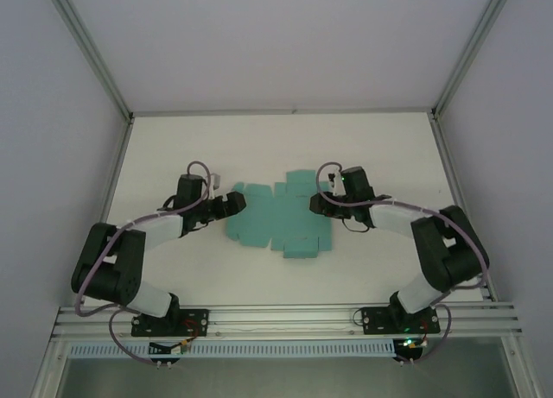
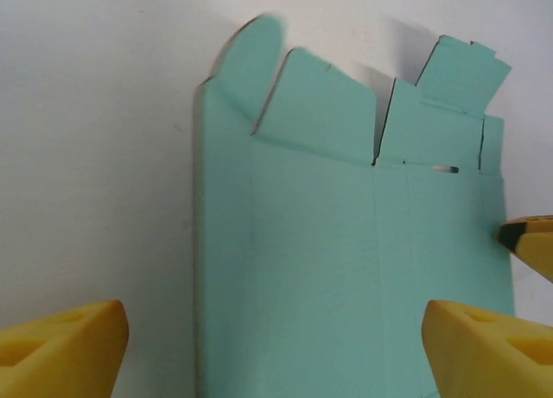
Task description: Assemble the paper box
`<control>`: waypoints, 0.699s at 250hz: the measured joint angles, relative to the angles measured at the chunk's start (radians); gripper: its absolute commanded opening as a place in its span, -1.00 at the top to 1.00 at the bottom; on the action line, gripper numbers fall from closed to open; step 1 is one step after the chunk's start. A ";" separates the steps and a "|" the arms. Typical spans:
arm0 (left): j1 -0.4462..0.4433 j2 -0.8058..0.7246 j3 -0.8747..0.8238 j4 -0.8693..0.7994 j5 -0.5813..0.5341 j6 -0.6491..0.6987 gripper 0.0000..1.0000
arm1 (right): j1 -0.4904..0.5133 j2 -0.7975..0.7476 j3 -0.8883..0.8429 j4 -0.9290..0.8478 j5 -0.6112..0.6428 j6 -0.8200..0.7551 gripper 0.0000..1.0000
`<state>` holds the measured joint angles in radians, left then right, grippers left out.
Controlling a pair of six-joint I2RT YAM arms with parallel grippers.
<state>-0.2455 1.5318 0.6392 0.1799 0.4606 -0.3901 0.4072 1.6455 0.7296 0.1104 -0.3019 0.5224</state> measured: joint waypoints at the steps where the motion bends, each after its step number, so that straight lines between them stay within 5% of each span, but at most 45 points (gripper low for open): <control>1: -0.001 0.002 0.000 0.000 0.001 0.000 -0.65 | 0.000 0.002 0.000 0.001 0.000 0.001 0.14; 50: -0.031 0.082 0.020 0.036 0.030 0.001 -0.27 | 0.000 0.042 0.000 0.050 -0.005 0.014 0.16; 124: -0.033 0.119 0.032 0.118 0.054 -0.040 0.89 | -0.008 0.053 0.008 0.080 0.021 0.001 0.08; 175: -0.039 0.047 0.033 0.135 0.077 -0.060 1.00 | -0.008 -0.045 0.015 -0.018 0.056 -0.033 -0.23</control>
<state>-0.2840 1.5791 0.6720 0.3153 0.5377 -0.4503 0.3988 1.6005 0.7444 0.0921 -0.2462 0.4892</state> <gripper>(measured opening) 0.068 0.568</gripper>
